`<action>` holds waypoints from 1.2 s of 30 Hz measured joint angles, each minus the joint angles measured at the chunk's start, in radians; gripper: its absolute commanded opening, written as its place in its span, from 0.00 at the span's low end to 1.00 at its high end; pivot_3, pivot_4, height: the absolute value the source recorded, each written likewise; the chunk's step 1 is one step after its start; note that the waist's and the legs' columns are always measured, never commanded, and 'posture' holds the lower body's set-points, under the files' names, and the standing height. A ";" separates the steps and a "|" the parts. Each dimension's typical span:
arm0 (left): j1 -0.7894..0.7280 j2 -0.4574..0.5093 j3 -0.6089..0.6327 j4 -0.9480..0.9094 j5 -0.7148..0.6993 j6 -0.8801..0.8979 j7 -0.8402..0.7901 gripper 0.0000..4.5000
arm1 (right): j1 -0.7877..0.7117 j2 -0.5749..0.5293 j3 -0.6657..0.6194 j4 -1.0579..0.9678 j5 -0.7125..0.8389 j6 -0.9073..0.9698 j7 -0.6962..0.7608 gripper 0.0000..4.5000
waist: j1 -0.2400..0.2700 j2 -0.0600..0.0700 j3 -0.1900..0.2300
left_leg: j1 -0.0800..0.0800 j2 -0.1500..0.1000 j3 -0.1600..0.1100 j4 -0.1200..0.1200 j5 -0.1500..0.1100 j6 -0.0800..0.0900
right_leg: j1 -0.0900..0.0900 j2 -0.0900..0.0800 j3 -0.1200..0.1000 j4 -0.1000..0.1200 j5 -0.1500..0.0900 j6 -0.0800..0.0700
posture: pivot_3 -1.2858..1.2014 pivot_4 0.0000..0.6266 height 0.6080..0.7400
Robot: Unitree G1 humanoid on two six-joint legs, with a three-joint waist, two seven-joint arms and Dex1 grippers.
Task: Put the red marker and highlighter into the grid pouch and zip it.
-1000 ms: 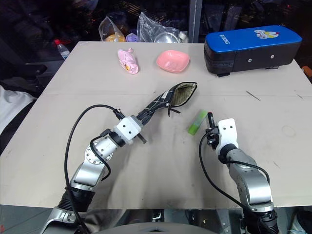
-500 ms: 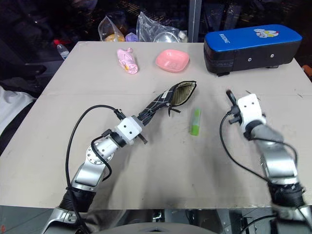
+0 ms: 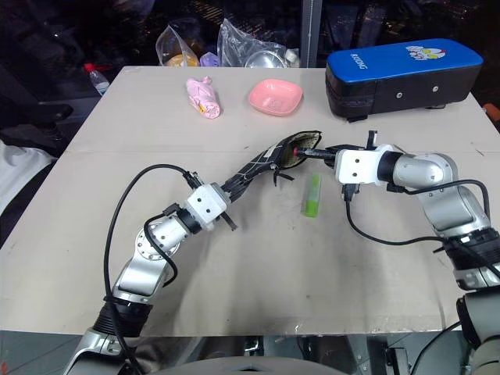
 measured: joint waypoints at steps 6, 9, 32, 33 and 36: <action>-0.012 0.018 -0.021 -0.007 -0.002 -0.001 -0.044 0.00 | -0.087 0.021 0.070 0.129 -0.077 -0.173 0.031 0.08 | 0.000 0.000 0.000 | 0.000 0.000 0.001 0.000 0.000 0.000 | 0.000 0.000 0.000 0.000 0.000 0.000 | 0.52 0.24 1.00; -0.021 0.029 -0.023 -0.008 -0.021 -0.003 -0.068 0.00 | -0.135 0.040 0.089 0.184 -0.102 -0.247 0.041 0.08 | -0.001 0.001 0.000 | 0.001 0.001 0.002 0.000 0.000 0.000 | 0.000 0.000 0.001 0.000 0.000 0.000 | 0.52 0.24 1.00; -0.076 0.058 0.003 0.058 -0.156 -0.068 -0.174 0.00 | -0.261 0.198 0.116 0.488 0.008 -0.514 0.097 0.97 | -0.001 0.002 0.001 | 0.001 0.003 0.009 0.000 0.000 -0.001 | -0.001 0.000 0.001 0.001 0.000 0.000 | 0.52 0.24 1.00; -0.075 0.054 0.005 0.058 -0.155 -0.067 -0.165 0.00 | -0.259 0.189 0.106 0.470 0.054 -0.487 0.124 0.97 | -0.001 0.002 0.001 | 0.001 0.003 0.009 0.000 0.000 -0.001 | -0.001 0.000 0.002 0.001 0.000 0.000 | 0.52 0.24 1.00; -0.055 0.053 0.012 0.064 -0.155 -0.065 -0.150 0.00 | -0.244 0.144 0.028 0.402 0.166 -0.392 0.157 0.97 | 0.003 0.002 0.001 | 0.001 0.004 0.007 0.000 0.000 0.000 | 0.000 0.000 0.001 0.001 0.000 0.000 | 0.52 0.24 1.00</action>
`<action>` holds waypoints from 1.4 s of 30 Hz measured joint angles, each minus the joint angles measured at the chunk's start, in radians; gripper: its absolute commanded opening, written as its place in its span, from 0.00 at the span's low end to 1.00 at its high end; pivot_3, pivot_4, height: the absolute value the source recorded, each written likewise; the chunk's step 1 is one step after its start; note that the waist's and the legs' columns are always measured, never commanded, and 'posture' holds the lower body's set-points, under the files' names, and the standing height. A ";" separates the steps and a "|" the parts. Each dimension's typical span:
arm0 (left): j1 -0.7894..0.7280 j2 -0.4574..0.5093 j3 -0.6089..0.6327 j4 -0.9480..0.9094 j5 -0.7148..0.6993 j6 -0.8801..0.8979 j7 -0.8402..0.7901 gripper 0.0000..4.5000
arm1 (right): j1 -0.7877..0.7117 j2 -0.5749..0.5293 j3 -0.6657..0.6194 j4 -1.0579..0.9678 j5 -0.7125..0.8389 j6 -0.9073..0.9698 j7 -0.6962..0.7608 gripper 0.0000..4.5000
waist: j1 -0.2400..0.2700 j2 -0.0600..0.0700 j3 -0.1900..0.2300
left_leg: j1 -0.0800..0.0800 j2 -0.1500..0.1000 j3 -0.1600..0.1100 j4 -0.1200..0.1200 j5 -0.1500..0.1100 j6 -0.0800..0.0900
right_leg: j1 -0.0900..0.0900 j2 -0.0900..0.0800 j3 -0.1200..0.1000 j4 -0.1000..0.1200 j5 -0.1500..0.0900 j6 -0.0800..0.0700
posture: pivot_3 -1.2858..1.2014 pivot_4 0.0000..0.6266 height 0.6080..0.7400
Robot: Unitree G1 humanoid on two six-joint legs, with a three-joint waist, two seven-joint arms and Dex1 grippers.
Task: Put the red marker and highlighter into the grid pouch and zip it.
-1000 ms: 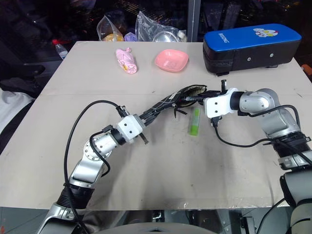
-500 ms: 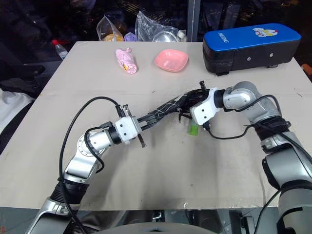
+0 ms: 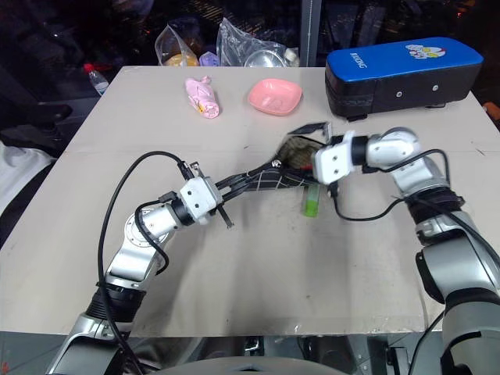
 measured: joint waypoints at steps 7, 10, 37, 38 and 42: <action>-0.019 -0.025 0.064 0.013 -0.003 0.055 0.084 0.00 | 0.283 -0.011 -0.192 -0.446 0.305 0.625 -0.130 0.97 | 0.001 0.000 0.000 | -0.001 0.001 -0.006 0.000 0.000 0.000 | 0.000 0.000 -0.001 0.001 0.000 0.000 | 0.52 0.24 1.00; -0.039 -0.025 0.096 0.010 -0.002 0.078 0.121 0.00 | 0.430 0.048 -0.240 -0.680 0.411 0.929 -0.294 0.97 | -0.003 0.000 0.000 | 0.000 0.001 -0.006 0.000 0.000 0.000 | 0.000 0.001 0.000 0.001 0.000 0.000 | 0.52 0.24 1.00; -0.009 -0.020 0.111 -0.033 0.041 0.127 0.159 0.00 | 0.723 0.444 -0.152 -0.963 0.275 1.596 -0.851 0.58 | -0.002 -0.004 -0.003 | -0.001 -0.003 -0.009 0.000 0.000 0.000 | 0.001 0.001 -0.002 0.000 0.000 0.000 | 0.52 0.24 1.00; -0.009 -0.020 0.111 -0.033 0.042 0.127 0.159 0.00 | 0.723 0.445 -0.157 -0.968 0.275 1.610 -0.860 0.50 | -0.002 -0.005 -0.003 | -0.001 -0.003 -0.009 0.000 0.000 0.000 | 0.001 0.001 -0.002 0.000 0.000 0.000 | 0.52 0.24 1.00; -0.009 -0.025 0.107 -0.033 0.051 0.126 0.159 0.00 | 0.718 0.449 -0.179 -0.979 0.273 1.645 -0.874 0.18 | -0.003 -0.006 -0.004 | -0.001 -0.003 -0.010 0.000 0.000 0.000 | 0.001 0.001 -0.002 0.000 0.000 0.000 | 0.52 0.24 1.00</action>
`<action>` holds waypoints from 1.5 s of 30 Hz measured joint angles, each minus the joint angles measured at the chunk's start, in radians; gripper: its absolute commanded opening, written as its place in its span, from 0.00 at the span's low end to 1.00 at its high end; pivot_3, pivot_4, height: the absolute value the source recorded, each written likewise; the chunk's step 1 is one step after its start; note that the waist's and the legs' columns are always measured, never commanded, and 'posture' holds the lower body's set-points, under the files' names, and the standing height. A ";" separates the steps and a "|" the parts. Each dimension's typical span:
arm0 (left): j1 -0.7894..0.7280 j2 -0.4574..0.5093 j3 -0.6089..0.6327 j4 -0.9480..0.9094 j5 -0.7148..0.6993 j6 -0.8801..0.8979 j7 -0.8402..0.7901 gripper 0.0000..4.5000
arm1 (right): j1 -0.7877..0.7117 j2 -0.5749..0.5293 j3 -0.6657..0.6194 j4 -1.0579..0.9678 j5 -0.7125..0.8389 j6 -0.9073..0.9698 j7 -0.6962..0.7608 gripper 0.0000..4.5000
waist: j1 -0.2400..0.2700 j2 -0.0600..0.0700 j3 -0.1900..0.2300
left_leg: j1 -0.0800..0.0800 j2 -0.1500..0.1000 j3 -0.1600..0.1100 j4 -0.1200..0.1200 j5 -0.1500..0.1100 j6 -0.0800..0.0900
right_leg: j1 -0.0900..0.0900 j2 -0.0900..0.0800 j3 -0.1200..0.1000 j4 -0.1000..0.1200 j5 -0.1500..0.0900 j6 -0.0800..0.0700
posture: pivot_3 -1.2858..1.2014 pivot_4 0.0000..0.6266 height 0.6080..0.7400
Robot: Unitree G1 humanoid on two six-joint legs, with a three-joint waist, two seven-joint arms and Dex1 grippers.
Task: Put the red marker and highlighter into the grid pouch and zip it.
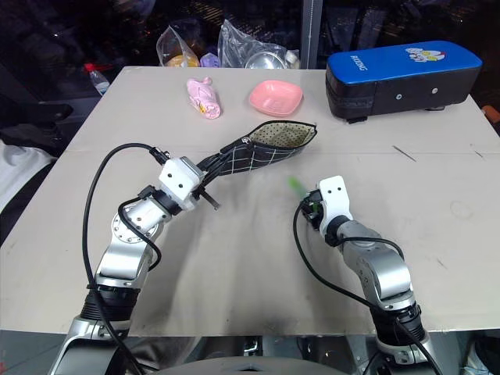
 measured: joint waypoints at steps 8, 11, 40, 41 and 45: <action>0.000 -0.014 -0.024 0.000 0.008 0.000 0.003 0.00 | -0.063 -0.169 -0.025 0.080 -0.040 -0.070 0.057 0.18 | 0.003 0.001 0.001 | -0.001 -0.001 0.000 0.000 0.000 0.000 | 0.000 -0.001 0.000 0.000 0.000 0.000 | 0.52 0.24 1.00; 0.006 -0.014 -0.026 -0.001 0.008 0.000 0.003 0.00 | -0.152 -0.361 -0.077 0.203 -0.111 -0.247 0.146 0.18 | 0.002 0.002 0.002 | -0.001 -0.002 0.001 0.000 0.000 0.001 | -0.001 -0.002 0.001 -0.001 0.000 0.000 | 0.52 0.24 1.00; -0.039 -0.073 -0.178 0.007 0.046 -0.078 -0.050 0.00 | -0.767 -0.507 0.299 0.910 -0.562 -1.667 0.806 0.29 | -0.003 0.004 0.004 | 0.001 0.001 0.006 0.000 0.000 0.000 | -0.001 0.000 0.003 0.000 0.000 0.000 | 0.52 0.24 1.00; -0.045 -0.080 -0.182 0.007 0.046 -0.078 -0.050 0.00 | -0.768 -0.486 0.307 0.921 -0.564 -1.681 0.807 0.41 | -0.002 0.004 0.004 | 0.001 0.001 0.008 0.000 0.000 0.000 | -0.001 0.000 0.003 0.000 0.000 0.000 | 0.52 0.24 1.00; -0.047 -0.080 -0.179 0.008 0.047 -0.077 -0.039 0.00 | -0.789 -0.481 0.303 0.945 -0.573 -1.674 0.808 0.78 | 0.004 0.005 0.004 | 0.001 0.001 0.009 0.000 0.000 0.000 | -0.001 -0.001 0.003 0.000 0.000 0.000 | 0.52 0.24 1.00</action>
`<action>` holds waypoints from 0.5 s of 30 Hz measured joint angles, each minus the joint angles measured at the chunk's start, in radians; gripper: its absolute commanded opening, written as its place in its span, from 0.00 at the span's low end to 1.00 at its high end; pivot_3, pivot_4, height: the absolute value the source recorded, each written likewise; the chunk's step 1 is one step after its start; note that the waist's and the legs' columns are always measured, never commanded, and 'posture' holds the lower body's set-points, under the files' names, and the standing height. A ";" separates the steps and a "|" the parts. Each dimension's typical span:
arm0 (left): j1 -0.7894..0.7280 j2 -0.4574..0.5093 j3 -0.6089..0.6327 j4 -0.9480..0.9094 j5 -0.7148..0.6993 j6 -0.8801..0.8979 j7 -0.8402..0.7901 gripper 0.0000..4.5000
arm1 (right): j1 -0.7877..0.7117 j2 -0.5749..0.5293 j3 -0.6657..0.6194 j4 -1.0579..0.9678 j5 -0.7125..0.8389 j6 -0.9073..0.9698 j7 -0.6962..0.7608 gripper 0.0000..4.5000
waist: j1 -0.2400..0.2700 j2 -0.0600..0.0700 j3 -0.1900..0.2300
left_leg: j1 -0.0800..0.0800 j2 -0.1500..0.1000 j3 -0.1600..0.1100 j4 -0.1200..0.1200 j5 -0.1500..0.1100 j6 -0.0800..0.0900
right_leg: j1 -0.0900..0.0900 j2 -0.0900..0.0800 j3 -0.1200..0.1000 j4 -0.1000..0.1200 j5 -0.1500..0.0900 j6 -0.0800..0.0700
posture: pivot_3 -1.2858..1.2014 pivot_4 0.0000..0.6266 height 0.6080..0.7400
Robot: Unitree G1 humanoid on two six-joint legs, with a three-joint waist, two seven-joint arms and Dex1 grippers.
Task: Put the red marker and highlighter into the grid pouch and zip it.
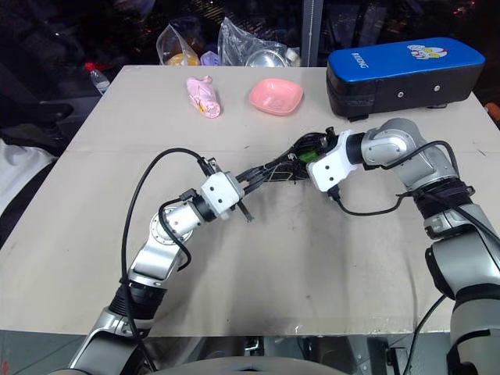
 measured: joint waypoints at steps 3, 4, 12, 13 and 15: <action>0.000 -0.001 0.000 0.001 0.003 0.009 0.008 0.00 | -0.007 -0.009 -0.042 -0.002 0.051 0.061 0.009 0.99 | 0.000 0.000 0.000 | 0.000 0.000 0.000 0.000 0.000 0.000 | 0.000 0.000 0.000 0.000 0.000 0.000 | 0.52 0.24 1.00; 0.000 0.000 0.000 0.002 0.005 0.011 0.011 0.00 | -0.006 -0.020 -0.064 -0.008 0.079 0.093 0.018 0.99 | 0.000 0.000 0.000 | 0.000 0.000 0.000 0.000 0.000 0.000 | 0.000 0.000 0.000 0.000 0.000 0.000 | 0.52 0.24 1.00; 0.001 -0.001 0.000 0.011 0.018 0.015 0.020 0.00 | 0.102 -0.124 -0.335 -0.294 0.402 0.694 0.078 0.99 | 0.002 0.001 0.000 | 0.000 0.001 -0.005 0.000 0.000 0.000 | 0.000 0.000 -0.001 0.000 0.000 0.000 | 0.52 0.24 1.00; -0.001 -0.002 -0.001 0.015 0.018 0.016 0.021 0.00 | 0.147 -0.130 -0.365 -0.364 0.449 0.814 0.069 0.99 | 0.003 0.001 0.000 | 0.000 0.001 -0.005 0.000 0.000 0.000 | 0.000 0.000 -0.001 0.001 0.000 0.000 | 0.52 0.24 1.00; -0.004 -0.004 0.001 0.022 0.018 0.017 0.025 0.00 | 0.243 -0.129 -0.413 -0.507 0.555 1.041 0.043 0.99 | 0.003 0.001 0.000 | 0.000 0.002 -0.006 0.000 0.000 0.000 | 0.000 0.000 -0.001 0.001 0.000 0.000 | 0.52 0.24 1.00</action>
